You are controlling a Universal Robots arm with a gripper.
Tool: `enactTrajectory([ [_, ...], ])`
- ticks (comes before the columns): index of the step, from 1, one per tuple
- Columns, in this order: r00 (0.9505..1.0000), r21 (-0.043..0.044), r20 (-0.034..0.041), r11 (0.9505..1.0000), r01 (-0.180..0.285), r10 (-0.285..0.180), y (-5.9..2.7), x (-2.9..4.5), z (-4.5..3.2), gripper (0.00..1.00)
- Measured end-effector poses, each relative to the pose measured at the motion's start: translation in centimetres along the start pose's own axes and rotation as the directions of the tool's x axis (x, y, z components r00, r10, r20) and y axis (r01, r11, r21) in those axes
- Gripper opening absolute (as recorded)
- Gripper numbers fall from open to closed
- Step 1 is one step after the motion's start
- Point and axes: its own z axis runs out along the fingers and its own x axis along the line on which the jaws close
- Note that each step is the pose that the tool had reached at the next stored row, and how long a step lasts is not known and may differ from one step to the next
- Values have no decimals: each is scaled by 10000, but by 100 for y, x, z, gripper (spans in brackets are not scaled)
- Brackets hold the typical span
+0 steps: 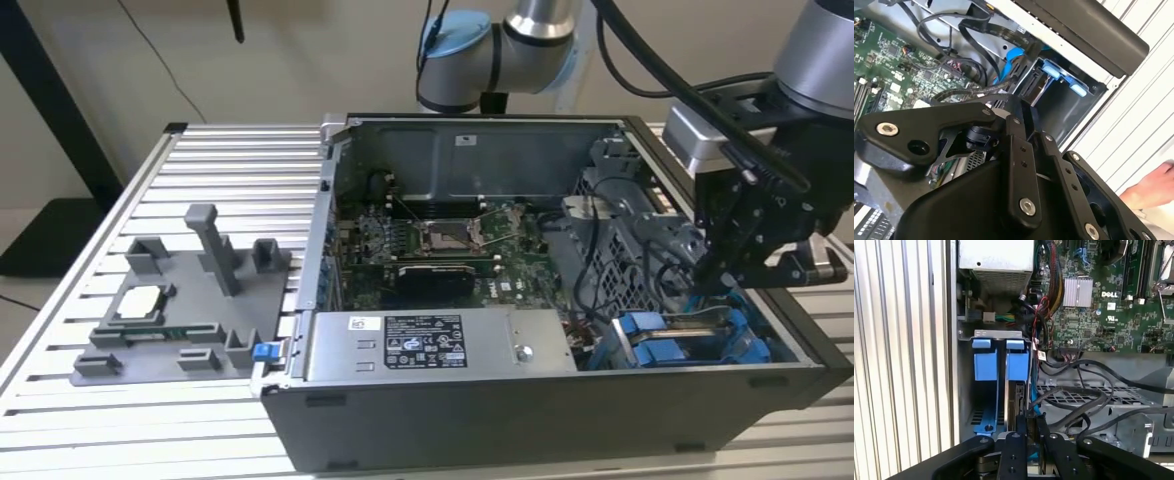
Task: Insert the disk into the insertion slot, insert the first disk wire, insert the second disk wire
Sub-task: 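Insert the first disk wire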
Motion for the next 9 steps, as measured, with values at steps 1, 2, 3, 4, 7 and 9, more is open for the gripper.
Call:
enactTrajectory([
  [1,10000,0,-39,10000,2,-2,-11,0,11,0],
  [2,10000,0,-74,10000,5,-5,-20,1,22,0],
  [3,9999,0,-103,10000,6,-6,-28,1,34,0],
  [4,9999,-1,-125,10000,8,-8,-38,2,47,0],
  [7,9999,-16,-139,10000,5,-5,-62,3,83,0],
  [9,9999,-44,-141,10000,0,-1,-81,4,110,0],
])
